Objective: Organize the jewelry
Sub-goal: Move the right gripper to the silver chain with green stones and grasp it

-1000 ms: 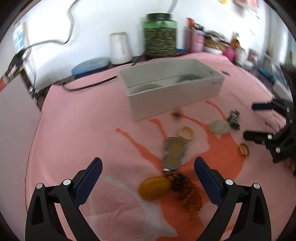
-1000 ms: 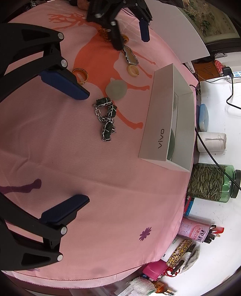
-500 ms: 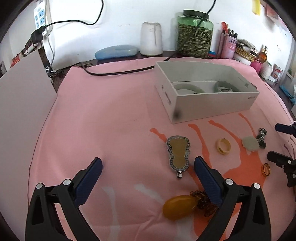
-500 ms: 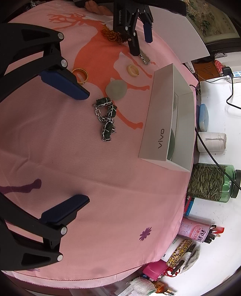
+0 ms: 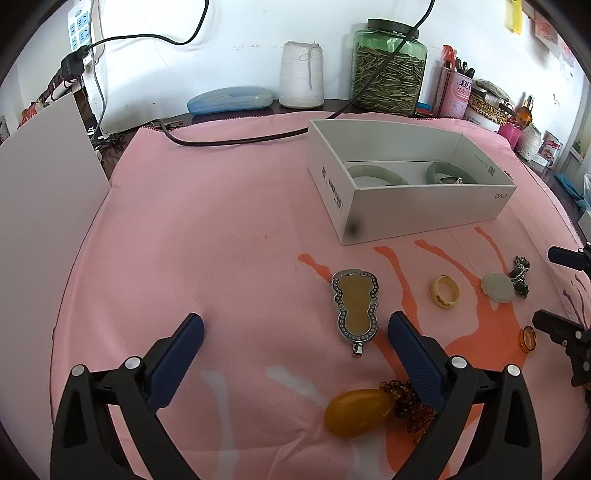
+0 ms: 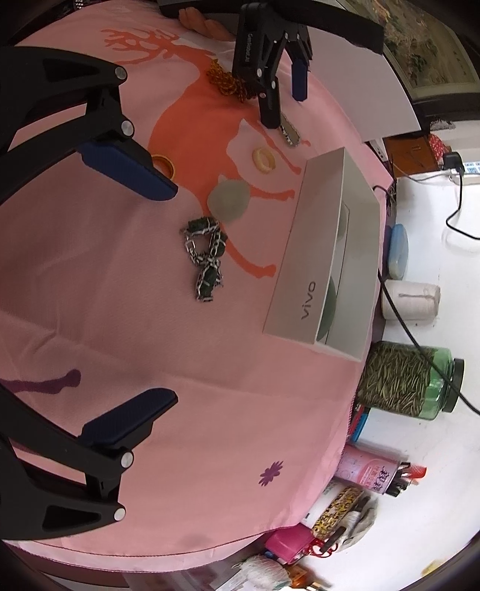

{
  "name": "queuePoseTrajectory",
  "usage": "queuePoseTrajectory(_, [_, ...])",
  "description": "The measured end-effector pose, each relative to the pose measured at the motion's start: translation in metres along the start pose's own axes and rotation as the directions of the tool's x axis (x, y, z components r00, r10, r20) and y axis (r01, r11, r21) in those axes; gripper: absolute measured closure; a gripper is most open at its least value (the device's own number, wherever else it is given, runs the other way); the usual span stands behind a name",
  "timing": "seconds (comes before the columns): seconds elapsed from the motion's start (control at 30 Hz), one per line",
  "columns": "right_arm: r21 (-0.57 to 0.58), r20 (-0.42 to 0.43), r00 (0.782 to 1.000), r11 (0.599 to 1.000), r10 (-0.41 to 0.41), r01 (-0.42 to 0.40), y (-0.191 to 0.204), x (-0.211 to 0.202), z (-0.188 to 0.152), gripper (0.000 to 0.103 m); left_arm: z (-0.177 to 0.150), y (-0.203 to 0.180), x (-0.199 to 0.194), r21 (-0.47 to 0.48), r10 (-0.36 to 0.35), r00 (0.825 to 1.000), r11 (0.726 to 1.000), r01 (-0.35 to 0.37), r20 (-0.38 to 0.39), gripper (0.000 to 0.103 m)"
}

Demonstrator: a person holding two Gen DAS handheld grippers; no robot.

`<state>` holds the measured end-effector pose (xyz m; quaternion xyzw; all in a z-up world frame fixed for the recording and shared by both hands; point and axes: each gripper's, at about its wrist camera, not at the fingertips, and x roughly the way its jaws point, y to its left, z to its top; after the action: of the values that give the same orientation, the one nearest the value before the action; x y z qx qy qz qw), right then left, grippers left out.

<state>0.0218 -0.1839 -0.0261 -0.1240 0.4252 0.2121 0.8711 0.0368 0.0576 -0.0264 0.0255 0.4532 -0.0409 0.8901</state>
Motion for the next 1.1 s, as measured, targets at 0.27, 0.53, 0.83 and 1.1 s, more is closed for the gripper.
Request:
queuePoseTrajectory(0.27, [-0.019,-0.029,0.999,0.999,0.035,-0.035,0.004,0.005,0.0,0.006,0.0,0.0,0.0,0.001,-0.001,1.0,1.0,0.001,0.0,0.004])
queuePoseTrajectory(0.53, [-0.005,-0.036,0.998,0.999,0.042,-0.042,0.003,0.006,-0.002,0.005,0.001,0.0,0.0,0.0,0.0,1.0,1.0,0.0,0.0,0.004])
queuePoseTrajectory(0.83, [-0.005,-0.028,0.998,0.999,0.052,-0.052,-0.001,0.007,0.007,0.018,0.001,0.0,0.0,0.0,0.0,1.0,1.0,0.0,0.0,0.004])
queuePoseTrajectory(1.1, [-0.039,0.014,0.998,0.997,0.067,-0.067,0.008,0.012,0.018,0.062,0.001,0.0,0.0,0.0,0.0,1.0,1.0,0.0,0.0,0.004])
